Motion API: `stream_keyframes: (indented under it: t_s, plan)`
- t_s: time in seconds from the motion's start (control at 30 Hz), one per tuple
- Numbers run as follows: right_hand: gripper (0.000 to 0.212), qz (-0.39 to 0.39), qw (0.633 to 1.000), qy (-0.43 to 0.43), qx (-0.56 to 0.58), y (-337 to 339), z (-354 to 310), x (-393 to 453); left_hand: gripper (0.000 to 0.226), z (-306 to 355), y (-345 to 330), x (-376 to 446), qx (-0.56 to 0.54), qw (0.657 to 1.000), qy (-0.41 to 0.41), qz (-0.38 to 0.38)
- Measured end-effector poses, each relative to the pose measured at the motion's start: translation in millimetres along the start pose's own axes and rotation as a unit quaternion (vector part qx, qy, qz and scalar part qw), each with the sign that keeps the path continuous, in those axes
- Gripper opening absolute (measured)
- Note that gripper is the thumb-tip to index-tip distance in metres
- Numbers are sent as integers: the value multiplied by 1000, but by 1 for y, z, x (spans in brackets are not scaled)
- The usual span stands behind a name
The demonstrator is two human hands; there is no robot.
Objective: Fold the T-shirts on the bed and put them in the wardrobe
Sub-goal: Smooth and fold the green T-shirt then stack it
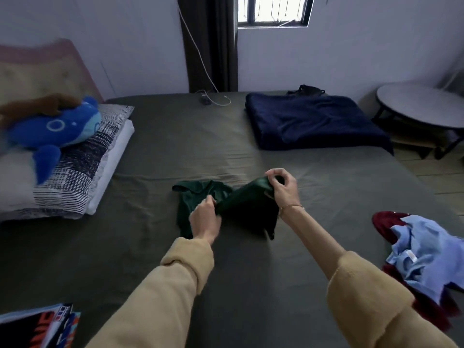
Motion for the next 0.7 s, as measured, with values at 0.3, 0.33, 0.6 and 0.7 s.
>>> stream_keyframes:
  t_s: [0.3,0.33,0.6,0.7]
  plan:
    - [41,120,984,-10,135,55,-59,-5,21,-30,85,0,39,993,76,81]
    - [44,135,984,2,118,60,-64,-9,19,-31,92,-2,50,992,81,86]
    - [31,252,960,-11,123,93,-65,-18,29,-44,99,-5,-201,969,146,13]
    - [31,240,962,-99,81,89,-44,-14,28,-34,111,-5,-230,964,134,12]
Point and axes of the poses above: each hand's wrist, its own x-axis towards the middle knuckle, its own y-axis out of the back of the hand, z = x × y, the point moved 9 cm from there along x, towards the middle knuckle, and after that the axes turned 11 degrees about -x, right-handed, at the moved point
